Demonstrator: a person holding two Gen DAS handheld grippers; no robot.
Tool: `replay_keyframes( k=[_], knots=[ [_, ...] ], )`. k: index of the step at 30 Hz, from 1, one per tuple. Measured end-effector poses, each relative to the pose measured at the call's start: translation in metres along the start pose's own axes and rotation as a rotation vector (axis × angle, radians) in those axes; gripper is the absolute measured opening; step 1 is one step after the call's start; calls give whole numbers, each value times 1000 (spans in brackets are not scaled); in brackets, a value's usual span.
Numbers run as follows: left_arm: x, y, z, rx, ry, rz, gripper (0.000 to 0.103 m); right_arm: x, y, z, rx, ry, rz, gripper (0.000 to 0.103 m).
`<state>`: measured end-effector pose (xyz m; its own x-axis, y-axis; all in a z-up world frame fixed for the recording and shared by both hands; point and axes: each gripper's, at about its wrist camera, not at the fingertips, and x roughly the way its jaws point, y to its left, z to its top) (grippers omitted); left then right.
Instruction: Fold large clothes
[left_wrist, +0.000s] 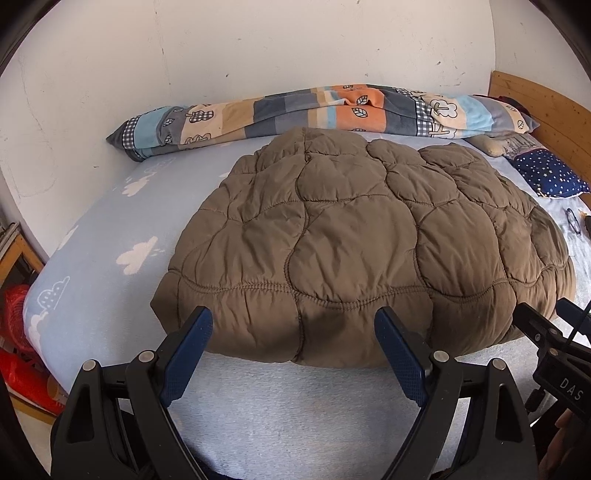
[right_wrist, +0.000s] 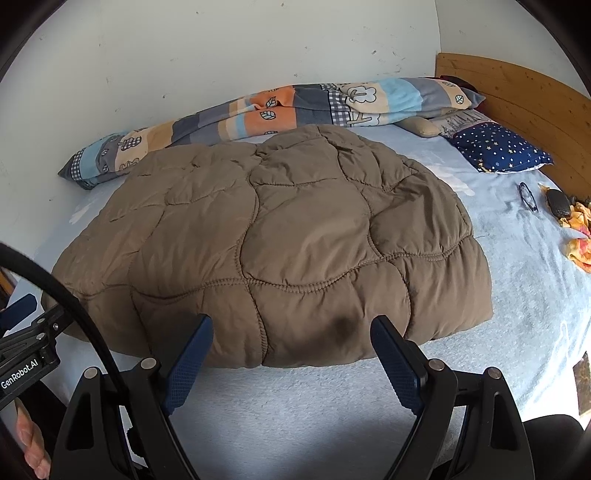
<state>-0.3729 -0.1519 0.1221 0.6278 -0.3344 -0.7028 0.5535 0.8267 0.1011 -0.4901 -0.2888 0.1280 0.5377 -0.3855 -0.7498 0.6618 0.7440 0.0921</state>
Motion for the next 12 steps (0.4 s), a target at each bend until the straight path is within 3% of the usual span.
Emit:
replay_keyframes(
  k=[4, 12],
  knots=[
    [0, -1, 0, 6, 6, 16, 89, -1, 0, 0, -10, -4, -2, 90],
    [13, 12, 1, -29, 92, 31, 89, -4, -6, -1, 1, -13, -9, 90]
  ],
)
